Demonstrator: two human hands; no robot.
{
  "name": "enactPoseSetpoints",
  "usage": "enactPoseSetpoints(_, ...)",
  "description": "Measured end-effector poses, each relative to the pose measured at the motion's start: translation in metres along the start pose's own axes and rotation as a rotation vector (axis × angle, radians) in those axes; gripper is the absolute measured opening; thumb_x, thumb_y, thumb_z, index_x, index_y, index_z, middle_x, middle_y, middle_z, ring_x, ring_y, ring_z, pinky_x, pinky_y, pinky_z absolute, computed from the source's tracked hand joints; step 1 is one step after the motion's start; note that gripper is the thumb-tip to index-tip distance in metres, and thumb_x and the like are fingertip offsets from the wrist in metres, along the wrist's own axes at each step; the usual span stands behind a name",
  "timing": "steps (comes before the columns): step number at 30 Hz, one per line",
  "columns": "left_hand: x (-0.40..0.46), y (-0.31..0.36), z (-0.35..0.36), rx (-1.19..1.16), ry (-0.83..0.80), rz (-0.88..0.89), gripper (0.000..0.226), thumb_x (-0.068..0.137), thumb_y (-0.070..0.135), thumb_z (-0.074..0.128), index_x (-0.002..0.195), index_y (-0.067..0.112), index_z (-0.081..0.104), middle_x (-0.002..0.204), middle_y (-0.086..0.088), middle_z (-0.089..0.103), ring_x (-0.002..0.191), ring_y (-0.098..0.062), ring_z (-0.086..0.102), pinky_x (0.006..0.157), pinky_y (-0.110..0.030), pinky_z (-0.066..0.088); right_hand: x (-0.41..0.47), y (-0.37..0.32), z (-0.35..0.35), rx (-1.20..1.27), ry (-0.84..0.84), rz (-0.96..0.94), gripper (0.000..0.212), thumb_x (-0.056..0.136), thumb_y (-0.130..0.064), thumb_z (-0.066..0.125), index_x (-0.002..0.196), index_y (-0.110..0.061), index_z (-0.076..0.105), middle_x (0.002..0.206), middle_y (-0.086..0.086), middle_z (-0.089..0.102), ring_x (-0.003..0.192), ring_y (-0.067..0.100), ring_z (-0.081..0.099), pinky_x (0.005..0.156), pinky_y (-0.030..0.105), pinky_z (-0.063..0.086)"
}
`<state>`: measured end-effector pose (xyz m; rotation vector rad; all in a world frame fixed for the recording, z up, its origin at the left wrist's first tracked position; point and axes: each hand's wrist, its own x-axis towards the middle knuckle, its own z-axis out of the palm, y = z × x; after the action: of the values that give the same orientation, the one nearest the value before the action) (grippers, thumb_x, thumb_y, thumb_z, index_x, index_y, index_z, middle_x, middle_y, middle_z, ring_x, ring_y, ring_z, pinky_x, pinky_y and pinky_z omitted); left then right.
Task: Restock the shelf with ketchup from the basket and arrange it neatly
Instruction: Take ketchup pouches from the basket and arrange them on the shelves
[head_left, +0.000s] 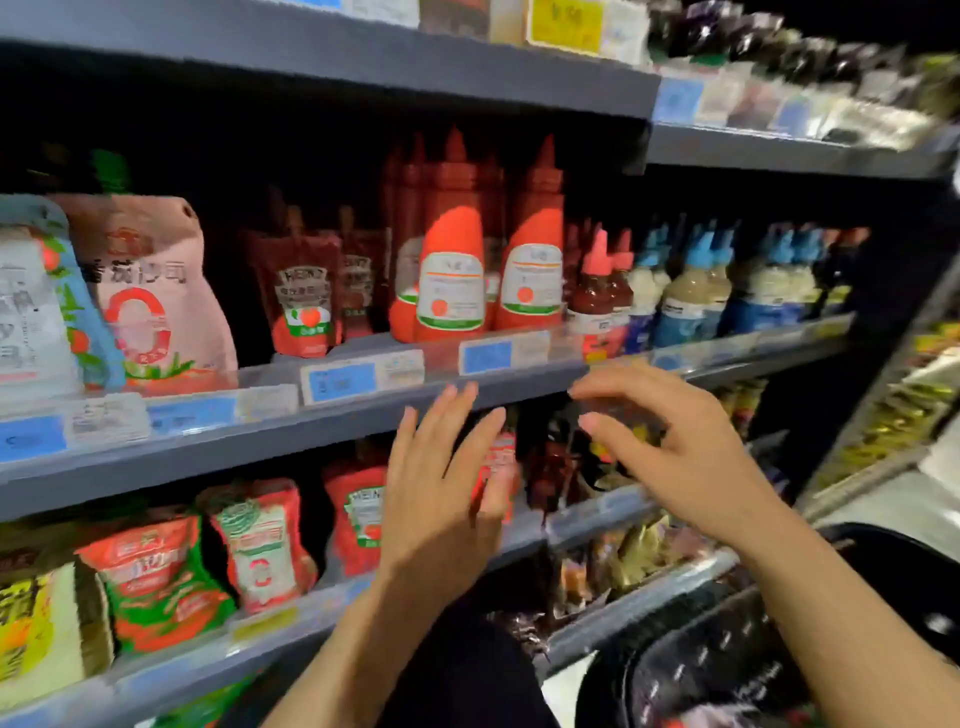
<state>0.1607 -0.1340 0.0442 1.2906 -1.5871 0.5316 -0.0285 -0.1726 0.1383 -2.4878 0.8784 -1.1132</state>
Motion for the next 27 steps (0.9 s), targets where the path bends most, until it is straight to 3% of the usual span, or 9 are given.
enactPoseSetpoints(3, -0.006, 0.05, 0.053, -0.265, -0.15, -0.083, 0.043, 0.091, 0.027, 0.047, 0.131, 0.013, 0.052, 0.142, 0.0, 0.045, 0.136, -0.019, 0.038, 0.118, -0.037, 0.019, -0.072, 0.045, -0.039, 0.017, 0.13, 0.308, 0.017, 0.086, -0.012, 0.067, 0.095, -0.026, 0.067, 0.098, -0.008, 0.068, 0.086, -0.002, 0.063, 0.075, 0.007, 0.045)
enactPoseSetpoints(5, -0.014, 0.081, 0.088, -0.4, -0.256, -0.054, 0.044, 0.091, 0.026, 0.049, 0.131, 0.008, 0.051, 0.141, -0.005, 0.048, 0.132, -0.021, 0.042, 0.113, -0.042, 0.027, -0.118, 0.069, -0.062, 0.045, 0.192, 0.515, 0.014, 0.086, -0.006, 0.066, 0.09, -0.019, 0.068, 0.086, -0.006, 0.069, 0.071, -0.004, 0.062, 0.066, 0.005, 0.042)
enactPoseSetpoints(8, -0.033, 0.122, 0.137, -0.513, -0.444, 0.031, 0.044, 0.088, 0.028, 0.05, 0.129, 0.011, 0.049, 0.134, -0.011, 0.054, 0.126, -0.022, 0.046, 0.107, -0.042, 0.033, -0.183, 0.11, -0.083, 0.04, 0.311, 0.805, 0.026, 0.084, -0.002, 0.067, 0.077, -0.026, 0.064, 0.073, -0.011, 0.062, 0.057, 0.0, 0.052, 0.064, 0.014, 0.043)
enactPoseSetpoints(12, -0.058, 0.16, 0.19, -0.473, -0.763, 0.14, 0.058, 0.085, 0.043, 0.043, 0.135, 0.014, 0.05, 0.143, -0.01, 0.047, 0.133, -0.027, 0.042, 0.111, -0.048, 0.034, -0.25, 0.178, -0.098, -0.023, 0.431, 1.154, 0.009, 0.085, -0.016, 0.067, 0.088, -0.024, 0.064, 0.082, -0.007, 0.064, 0.078, 0.011, 0.06, 0.085, 0.036, 0.051)
enactPoseSetpoints(16, -0.079, 0.184, 0.223, -0.281, -0.926, 0.308, 0.063, 0.085, 0.051, 0.036, 0.138, 0.018, 0.048, 0.145, -0.011, 0.046, 0.136, -0.027, 0.04, 0.111, -0.045, 0.025, -0.3, 0.244, -0.084, -0.081, 0.397, 1.49, 0.023, 0.089, -0.019, 0.058, 0.111, -0.014, 0.061, 0.104, 0.008, 0.065, 0.089, 0.022, 0.062, 0.075, 0.029, 0.05)
enactPoseSetpoints(18, -0.088, 0.191, 0.23, -0.163, -0.95, 0.392, 0.061, 0.086, 0.053, 0.035, 0.136, 0.02, 0.051, 0.142, -0.01, 0.049, 0.134, -0.027, 0.044, 0.112, -0.046, 0.026, -0.332, 0.274, -0.057, -0.09, 0.305, 1.632, 0.023, 0.087, -0.023, 0.055, 0.108, -0.014, 0.06, 0.102, 0.01, 0.065, 0.087, 0.026, 0.063, 0.065, 0.027, 0.048)
enactPoseSetpoints(20, -0.097, 0.192, 0.233, -0.116, -0.954, 0.445, 0.06, 0.087, 0.052, 0.035, 0.133, 0.019, 0.054, 0.14, -0.012, 0.052, 0.133, -0.029, 0.045, 0.11, -0.049, 0.023, -0.367, 0.3, -0.031, -0.107, 0.203, 1.743, 0.03, 0.086, -0.029, 0.058, 0.112, -0.014, 0.061, 0.111, 0.013, 0.065, 0.1, 0.031, 0.062, 0.075, 0.029, 0.049)
enactPoseSetpoints(22, -0.107, 0.191, 0.236, -0.103, -0.943, 0.495, 0.059, 0.087, 0.05, 0.036, 0.131, 0.017, 0.056, 0.138, -0.013, 0.053, 0.132, -0.029, 0.045, 0.11, -0.051, 0.02, -0.402, 0.321, -0.008, -0.125, 0.145, 1.802, 0.042, 0.087, -0.033, 0.06, 0.125, -0.015, 0.057, 0.127, 0.014, 0.058, 0.115, 0.032, 0.056, 0.088, 0.031, 0.046)
enactPoseSetpoints(27, -0.118, 0.194, 0.24, -0.097, -0.985, 0.522, 0.058, 0.087, 0.048, 0.041, 0.133, 0.015, 0.054, 0.139, -0.016, 0.051, 0.133, -0.03, 0.044, 0.11, -0.049, 0.02, -0.444, 0.35, 0.028, -0.161, 0.326, 1.741, 0.05, 0.087, -0.029, 0.065, 0.129, -0.006, 0.053, 0.129, 0.021, 0.056, 0.121, 0.035, 0.051, 0.099, 0.036, 0.038)
